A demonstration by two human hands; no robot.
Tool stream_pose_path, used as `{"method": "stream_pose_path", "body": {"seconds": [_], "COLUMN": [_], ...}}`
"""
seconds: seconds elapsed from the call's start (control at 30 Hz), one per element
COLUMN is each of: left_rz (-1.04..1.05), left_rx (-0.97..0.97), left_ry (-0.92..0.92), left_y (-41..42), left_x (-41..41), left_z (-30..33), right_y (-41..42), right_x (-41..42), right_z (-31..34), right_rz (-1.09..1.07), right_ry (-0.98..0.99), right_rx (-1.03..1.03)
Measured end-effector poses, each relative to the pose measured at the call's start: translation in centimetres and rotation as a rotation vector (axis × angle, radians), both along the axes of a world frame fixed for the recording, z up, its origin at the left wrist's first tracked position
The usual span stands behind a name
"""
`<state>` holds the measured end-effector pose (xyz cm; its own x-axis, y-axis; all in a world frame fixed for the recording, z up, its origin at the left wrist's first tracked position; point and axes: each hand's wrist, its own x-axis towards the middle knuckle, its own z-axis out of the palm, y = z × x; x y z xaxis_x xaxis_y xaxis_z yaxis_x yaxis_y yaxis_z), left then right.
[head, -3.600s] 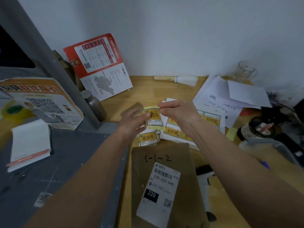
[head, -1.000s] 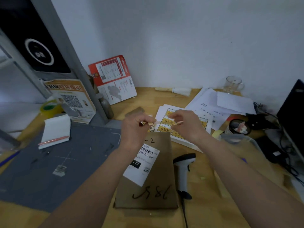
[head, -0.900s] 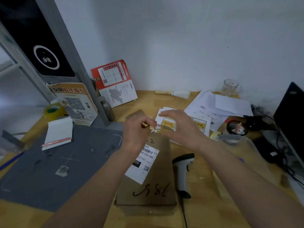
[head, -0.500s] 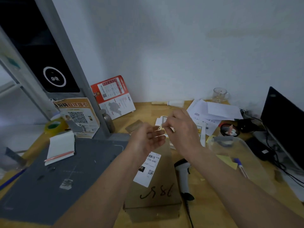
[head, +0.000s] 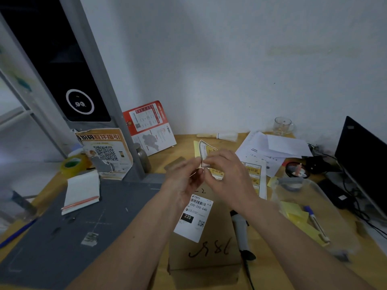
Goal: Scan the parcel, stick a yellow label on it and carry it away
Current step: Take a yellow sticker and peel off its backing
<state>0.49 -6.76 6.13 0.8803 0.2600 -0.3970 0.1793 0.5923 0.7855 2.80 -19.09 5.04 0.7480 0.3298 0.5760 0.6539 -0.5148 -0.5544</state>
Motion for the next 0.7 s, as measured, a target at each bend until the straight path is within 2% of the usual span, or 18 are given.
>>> {"method": "stream_pose_path", "body": {"seconds": [0.17,0.3,0.5,0.7], "left_rz": [-0.062,-0.010,-0.071,-0.049], "left_rx": [0.008,0.044,0.123,0.198], "left_ry": [-0.129,-0.097,-0.081,-0.051], "left_y": [-0.1,-0.1,0.5,1.2], "left_x": [0.2,0.4,0.3,0.3], "left_z": [0.4,0.7,0.5,0.2], "right_y": [1.0,1.2,1.1,1.3], "right_x": [0.4,0.7,0.8,1.0], "right_z": [1.2,2.0,2.5,2.4], "right_rz": [-0.049,-0.032,0.059,0.052], "right_ry": [0.272,0.445,0.814,0.949], "right_rx": [0.106,0.173,0.485,0.547]}}
